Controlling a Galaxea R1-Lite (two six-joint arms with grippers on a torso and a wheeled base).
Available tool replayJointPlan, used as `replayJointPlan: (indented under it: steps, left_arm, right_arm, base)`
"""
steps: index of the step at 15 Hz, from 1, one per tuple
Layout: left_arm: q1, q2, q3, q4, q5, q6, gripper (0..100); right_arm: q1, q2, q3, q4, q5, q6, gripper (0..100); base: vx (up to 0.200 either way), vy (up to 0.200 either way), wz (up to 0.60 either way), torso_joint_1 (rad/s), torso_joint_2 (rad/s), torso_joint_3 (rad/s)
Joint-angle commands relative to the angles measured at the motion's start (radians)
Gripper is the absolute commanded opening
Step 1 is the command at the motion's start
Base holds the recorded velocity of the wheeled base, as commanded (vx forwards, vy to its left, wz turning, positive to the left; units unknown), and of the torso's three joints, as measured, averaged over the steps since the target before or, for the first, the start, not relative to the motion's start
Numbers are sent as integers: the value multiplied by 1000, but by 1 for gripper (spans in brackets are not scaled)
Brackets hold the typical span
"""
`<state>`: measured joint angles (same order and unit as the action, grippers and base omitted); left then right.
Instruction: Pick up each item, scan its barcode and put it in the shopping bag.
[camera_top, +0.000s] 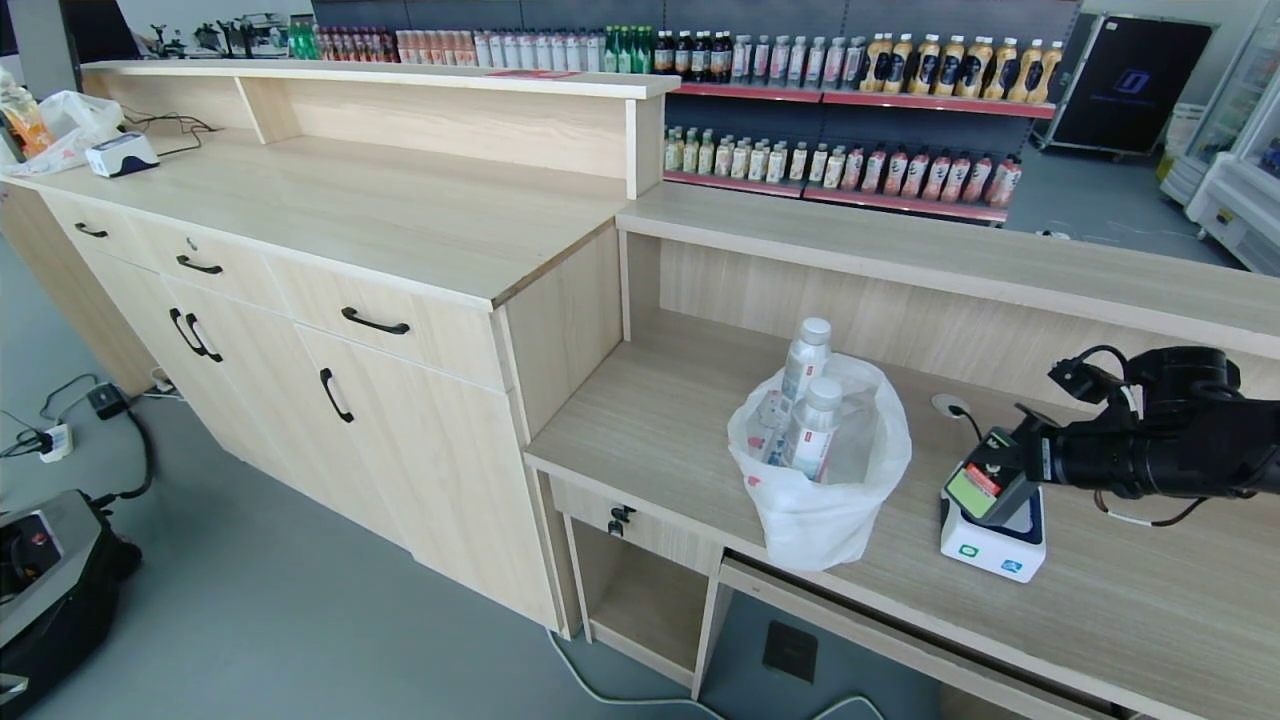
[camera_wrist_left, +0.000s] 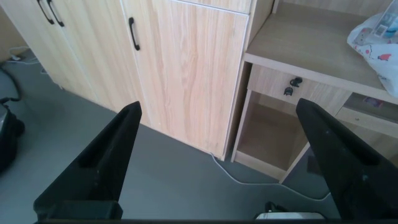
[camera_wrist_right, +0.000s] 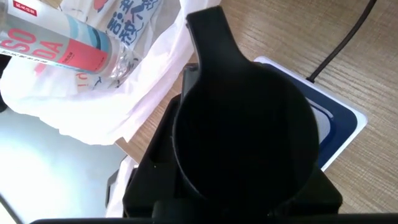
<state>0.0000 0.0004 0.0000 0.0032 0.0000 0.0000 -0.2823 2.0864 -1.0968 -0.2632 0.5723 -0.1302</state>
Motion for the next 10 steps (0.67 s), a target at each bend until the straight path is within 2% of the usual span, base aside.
replayJointPlan:
  steps: [1, 4, 6, 8, 10]
  left_arm:
    - [0, 0, 0, 0, 0, 0, 100]
    - [0, 0, 0, 0, 0, 0, 100]
    - [0, 0, 0, 0, 0, 0, 100]
    - [0, 0, 0, 0, 0, 0, 100]
    - [0, 0, 0, 0, 0, 0, 100]
  right_arm:
    - [2, 1, 0, -1, 0, 0, 0]
    - [8, -8, -5, -4, -2, -5, 0]
    - [17, -63, 21, -73, -9, -91, 0]
    - [-5, -167, 123, -169, -11, -341, 0]
    - [-75, -241, 238, -309, -9, -620, 0]
  base:
    - [0, 0, 0, 0, 0, 0]
    - [0, 0, 0, 0, 0, 0]
    - [0, 0, 0, 0, 0, 0]
    - [0, 0, 0, 0, 0, 0]
    - [0, 0, 0, 0, 0, 0]
